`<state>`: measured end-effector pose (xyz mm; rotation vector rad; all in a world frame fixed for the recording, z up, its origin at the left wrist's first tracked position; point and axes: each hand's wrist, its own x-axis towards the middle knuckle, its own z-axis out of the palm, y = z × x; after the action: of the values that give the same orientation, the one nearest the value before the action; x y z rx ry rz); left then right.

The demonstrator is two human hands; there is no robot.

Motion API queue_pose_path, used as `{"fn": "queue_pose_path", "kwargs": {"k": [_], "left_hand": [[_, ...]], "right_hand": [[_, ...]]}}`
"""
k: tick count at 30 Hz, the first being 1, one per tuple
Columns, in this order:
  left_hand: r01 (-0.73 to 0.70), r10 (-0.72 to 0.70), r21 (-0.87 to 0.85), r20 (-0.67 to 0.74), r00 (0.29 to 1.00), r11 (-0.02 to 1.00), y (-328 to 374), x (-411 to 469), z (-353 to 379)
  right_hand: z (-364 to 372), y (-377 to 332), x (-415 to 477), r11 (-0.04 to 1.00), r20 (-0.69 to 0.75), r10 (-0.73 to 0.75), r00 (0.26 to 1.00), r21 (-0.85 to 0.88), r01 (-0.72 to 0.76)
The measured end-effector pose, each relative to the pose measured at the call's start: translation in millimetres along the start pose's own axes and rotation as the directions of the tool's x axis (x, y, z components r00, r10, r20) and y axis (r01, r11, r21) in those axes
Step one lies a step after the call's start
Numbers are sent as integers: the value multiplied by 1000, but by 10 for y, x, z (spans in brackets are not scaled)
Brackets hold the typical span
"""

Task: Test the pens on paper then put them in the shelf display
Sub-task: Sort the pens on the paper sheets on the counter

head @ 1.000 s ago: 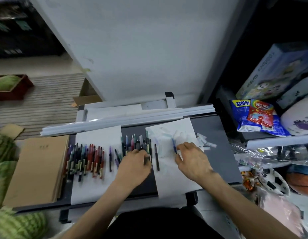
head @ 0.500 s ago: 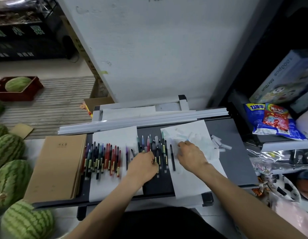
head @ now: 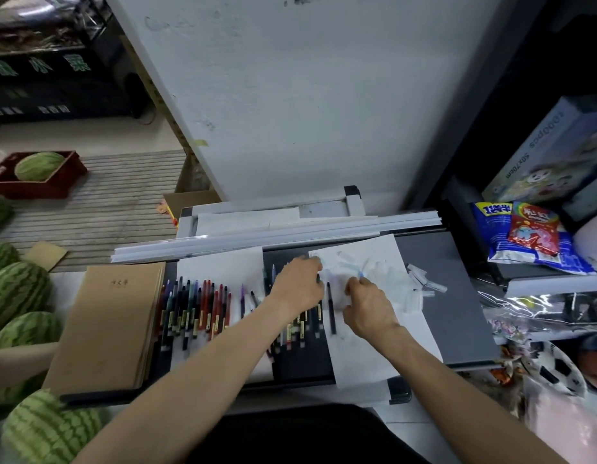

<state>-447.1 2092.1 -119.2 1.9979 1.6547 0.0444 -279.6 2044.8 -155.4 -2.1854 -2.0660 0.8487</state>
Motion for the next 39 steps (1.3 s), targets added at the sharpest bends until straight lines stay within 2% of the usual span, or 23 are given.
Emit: {"fn": "queue_pose_path", "kwargs": {"k": [4,8,11,20,26,29,32,34,37,39], "left_hand": [[-32,30,47,49,998,998,152,234,40],[5,-24,140,130,991,990,258,331,102],[21,-44,161,138,989,987,278,382,151],[-72,35,161,220,975,984,500,507,292],[-109,78,156,192,978,982,569,444,376],[-102,88,75,171,981,992,484,378,391],[-67,70,-38,77,995,997,370,246,381],[-14,14,-76,5,1000,997,309,120,401],[111,-110,-60,31,993,992,274,-34,478],[186,-182,-57,62,981,981,293,-76,540]], "right_hand": [[29,107,-84,999,-31,-29,999,31,30],[-22,224,-176,991,-87,-48,995,118,58],[-32,346,-268,988,-91,-61,994,133,73],[152,641,-535,985,-106,35,994,172,-17],[164,699,-525,977,-162,49,986,211,-14],[102,653,-484,978,-209,54,976,211,-9],[-29,565,-352,985,-231,37,972,171,3],[-111,497,-213,996,-181,35,983,85,-20],[-159,356,-42,994,-111,66,992,-77,-74],[-145,283,29,988,-68,98,993,-117,-105]]}}
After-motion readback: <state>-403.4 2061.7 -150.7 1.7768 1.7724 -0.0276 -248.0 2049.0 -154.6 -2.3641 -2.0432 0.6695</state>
